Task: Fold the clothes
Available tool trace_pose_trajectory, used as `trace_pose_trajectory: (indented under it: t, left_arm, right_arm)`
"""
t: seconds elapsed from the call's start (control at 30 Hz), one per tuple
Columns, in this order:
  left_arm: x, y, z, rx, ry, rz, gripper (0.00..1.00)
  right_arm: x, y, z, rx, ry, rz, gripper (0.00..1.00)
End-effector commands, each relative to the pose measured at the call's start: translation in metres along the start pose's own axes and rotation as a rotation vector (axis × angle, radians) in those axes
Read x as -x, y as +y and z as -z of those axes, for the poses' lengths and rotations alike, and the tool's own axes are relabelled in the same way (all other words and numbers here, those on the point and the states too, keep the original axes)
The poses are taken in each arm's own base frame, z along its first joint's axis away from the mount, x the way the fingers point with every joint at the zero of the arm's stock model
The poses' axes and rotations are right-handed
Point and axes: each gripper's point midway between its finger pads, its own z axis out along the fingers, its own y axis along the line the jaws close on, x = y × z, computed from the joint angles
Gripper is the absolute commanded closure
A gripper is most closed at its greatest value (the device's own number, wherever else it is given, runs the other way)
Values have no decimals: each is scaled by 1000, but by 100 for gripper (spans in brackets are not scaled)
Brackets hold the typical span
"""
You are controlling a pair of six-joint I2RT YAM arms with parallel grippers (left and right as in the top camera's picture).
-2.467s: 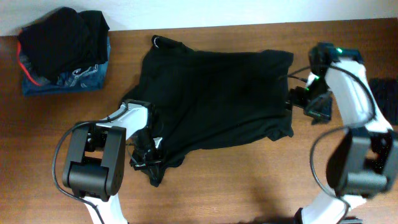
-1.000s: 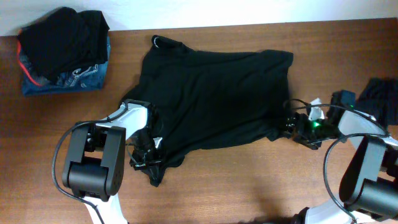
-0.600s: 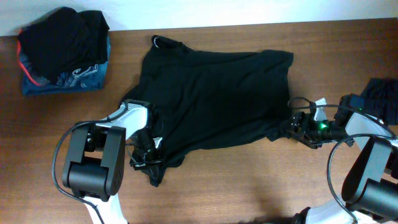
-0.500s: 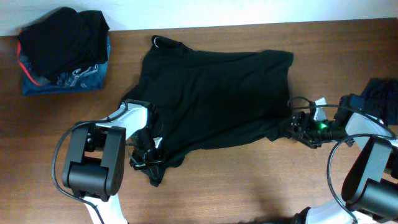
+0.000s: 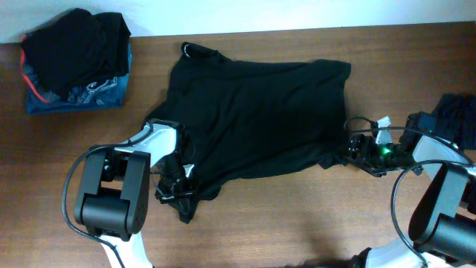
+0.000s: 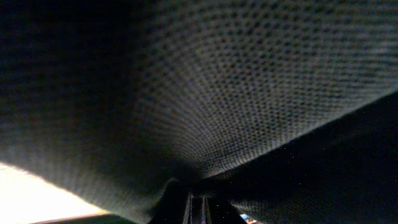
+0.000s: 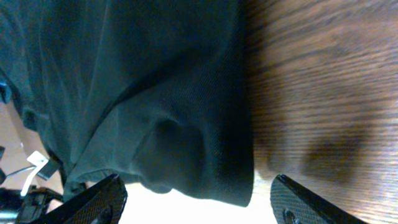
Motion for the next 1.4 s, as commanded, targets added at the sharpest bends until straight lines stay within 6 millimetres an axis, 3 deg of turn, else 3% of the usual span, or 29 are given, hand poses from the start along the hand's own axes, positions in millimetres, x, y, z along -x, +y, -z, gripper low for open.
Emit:
trace_pose_trajectory:
  t: [0.0, 0.23, 0.47, 0.6, 0.73, 0.83, 1.0, 1.13, 1.37]
  left_arm:
    - [13, 27, -12, 119, -19, 37, 92]
    - [14, 27, -12, 118, -23, 37, 92]
    - [14, 27, -12, 119, -22, 37, 92]
    - [14, 27, -12, 118, -22, 37, 92]
    - [14, 27, -12, 118, -22, 37, 92]
    - [14, 27, -12, 119, -22, 37, 92]
    - [14, 27, -12, 119, -22, 37, 92]
    - [14, 27, -12, 119, -22, 36, 92]
    - [13, 28, -12, 127, -18, 16, 92]
  right_arm:
    - [-4, -5, -3, -13, 11, -23, 21]
    - [-5, -1, -5, 2, 15, -17, 20]
    - [-14, -5, -19, 3, 9, -28, 21]
    - [-14, -6, -20, 3, 6, -25, 33]
    - [-13, -12, -20, -36, 1, -40, 72]
    - [-14, -26, -19, -116, -1, -83, 75]
    - [-15, -30, -18, -137, 0, -114, 81]
    - [-21, -35, -13, -186, 32, -157, 96]
    - [-17, -41, 30, -393, 106, -196, 96]
